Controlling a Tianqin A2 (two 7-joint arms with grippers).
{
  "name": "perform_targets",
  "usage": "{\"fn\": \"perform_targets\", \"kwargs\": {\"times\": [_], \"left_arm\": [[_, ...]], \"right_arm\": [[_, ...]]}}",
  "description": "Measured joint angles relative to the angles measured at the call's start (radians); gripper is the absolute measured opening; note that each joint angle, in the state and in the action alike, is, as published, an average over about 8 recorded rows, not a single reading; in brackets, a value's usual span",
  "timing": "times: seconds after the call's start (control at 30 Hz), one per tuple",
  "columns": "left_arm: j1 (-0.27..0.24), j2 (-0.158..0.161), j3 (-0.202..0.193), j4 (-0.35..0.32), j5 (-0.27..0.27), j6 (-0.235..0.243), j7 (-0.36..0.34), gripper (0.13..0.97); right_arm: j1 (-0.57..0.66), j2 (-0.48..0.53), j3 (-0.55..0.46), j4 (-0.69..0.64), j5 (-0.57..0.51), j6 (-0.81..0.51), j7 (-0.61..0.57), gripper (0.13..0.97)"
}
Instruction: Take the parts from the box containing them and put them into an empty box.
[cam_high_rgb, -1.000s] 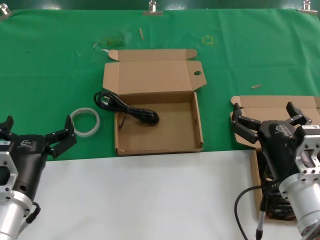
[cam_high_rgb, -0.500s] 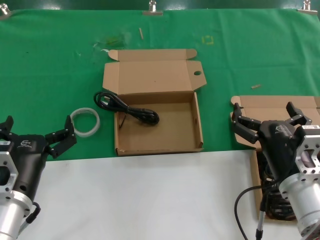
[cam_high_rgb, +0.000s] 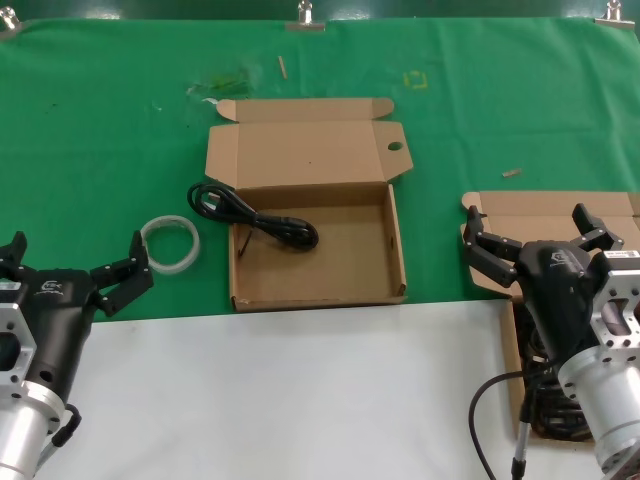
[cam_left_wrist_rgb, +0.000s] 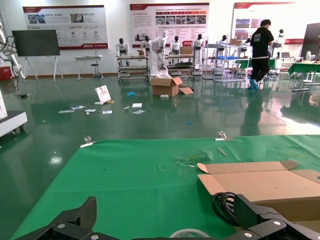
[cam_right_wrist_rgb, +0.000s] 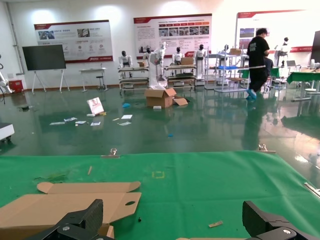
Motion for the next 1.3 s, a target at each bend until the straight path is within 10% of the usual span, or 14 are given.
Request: {"fn": "perform_targets", "kwargs": {"times": [1.3], "left_arm": [[0.000, 0.000, 0.000, 0.000, 0.000, 0.000, 0.000, 0.966]], "right_arm": [[0.000, 0.000, 0.000, 0.000, 0.000, 0.000, 0.000, 0.966]]}}
